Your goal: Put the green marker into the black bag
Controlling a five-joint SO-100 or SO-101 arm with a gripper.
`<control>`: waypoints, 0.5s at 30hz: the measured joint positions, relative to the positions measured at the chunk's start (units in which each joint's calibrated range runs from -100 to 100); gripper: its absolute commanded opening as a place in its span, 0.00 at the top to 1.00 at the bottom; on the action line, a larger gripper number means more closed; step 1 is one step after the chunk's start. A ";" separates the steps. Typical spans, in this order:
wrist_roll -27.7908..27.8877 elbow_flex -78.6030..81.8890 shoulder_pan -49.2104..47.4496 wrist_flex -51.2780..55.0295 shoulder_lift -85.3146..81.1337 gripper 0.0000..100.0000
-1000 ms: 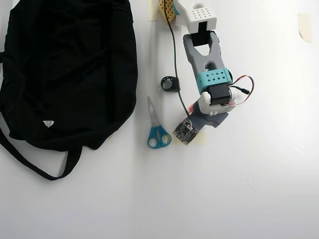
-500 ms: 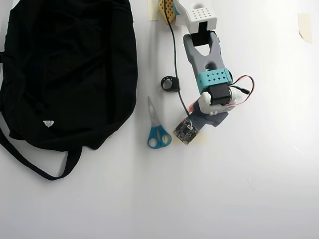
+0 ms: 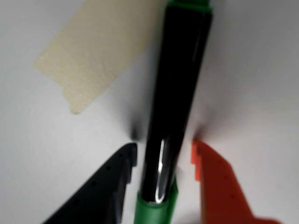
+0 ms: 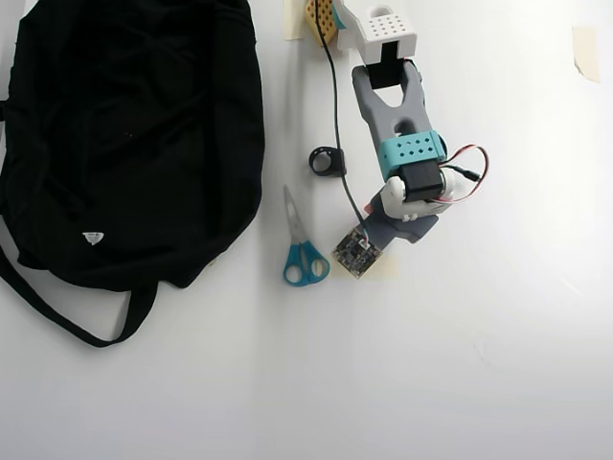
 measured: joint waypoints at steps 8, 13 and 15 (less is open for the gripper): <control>-0.05 0.00 0.00 0.00 0.00 0.85; -0.05 0.00 0.00 0.00 0.00 0.86; -0.05 0.00 0.00 0.00 0.00 0.89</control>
